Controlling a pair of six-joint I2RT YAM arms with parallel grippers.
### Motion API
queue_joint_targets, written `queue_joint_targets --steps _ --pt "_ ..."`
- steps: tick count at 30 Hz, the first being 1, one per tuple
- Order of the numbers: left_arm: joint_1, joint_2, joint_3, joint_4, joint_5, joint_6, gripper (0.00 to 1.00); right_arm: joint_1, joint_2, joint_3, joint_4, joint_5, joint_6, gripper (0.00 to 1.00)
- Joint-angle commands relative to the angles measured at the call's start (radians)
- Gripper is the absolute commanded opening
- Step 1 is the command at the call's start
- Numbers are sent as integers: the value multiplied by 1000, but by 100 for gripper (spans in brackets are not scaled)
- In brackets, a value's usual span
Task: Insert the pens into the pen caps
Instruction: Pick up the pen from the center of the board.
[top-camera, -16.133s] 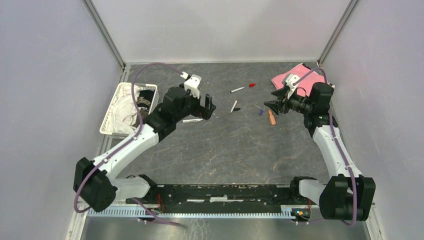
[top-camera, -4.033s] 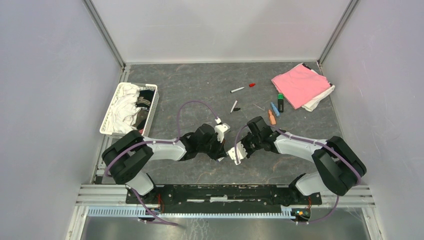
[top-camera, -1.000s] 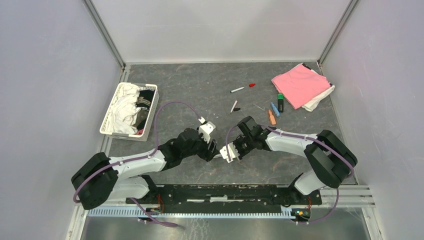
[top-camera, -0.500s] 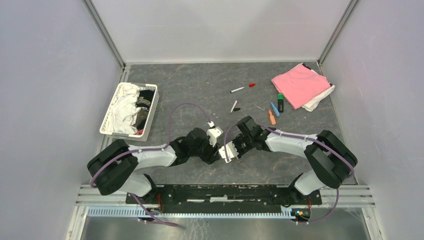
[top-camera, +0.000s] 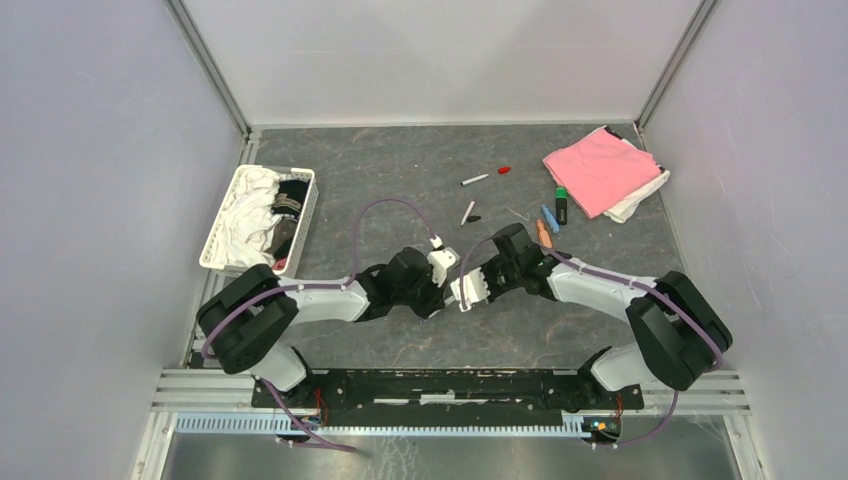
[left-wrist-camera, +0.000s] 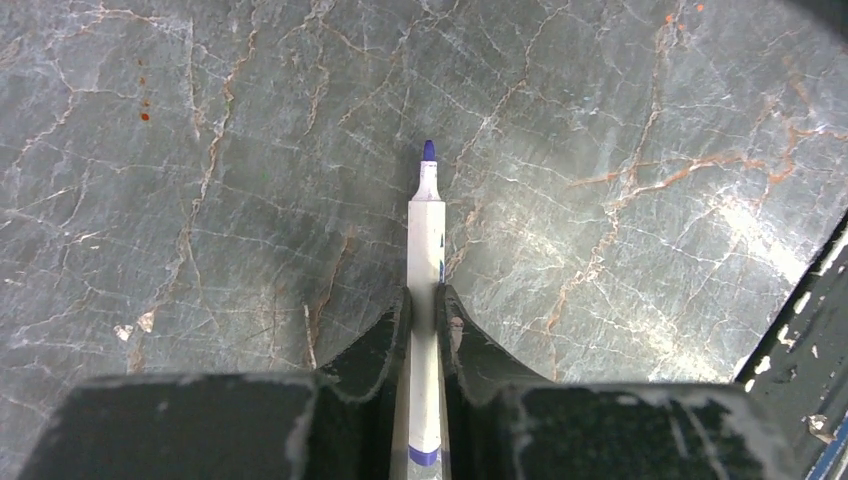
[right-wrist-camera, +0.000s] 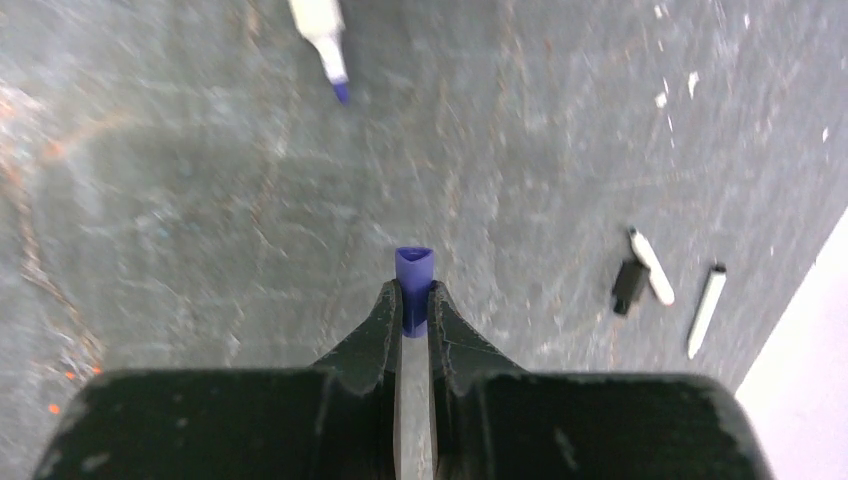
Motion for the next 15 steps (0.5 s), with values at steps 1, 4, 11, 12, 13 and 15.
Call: queue_joint_targets --steps 1,4,11,12,13,15 --pt "-30 26 52 -160 -127 7 20 -67 -37 6 15 9 20 5" --pt "-71 71 97 -203 -219 -24 23 -102 -13 15 6 21 36 6" --pt "-137 145 153 -260 -346 -65 25 -137 23 12 23 98 39 12" --pt "-140 148 155 -260 -347 -67 19 -141 22 12 25 97 43 13" --pt "-141 151 158 -260 -350 -68 12 -144 20 10 25 94 46 15" --pt "-141 149 158 -255 -352 -72 3 -152 12 5 26 87 51 22"
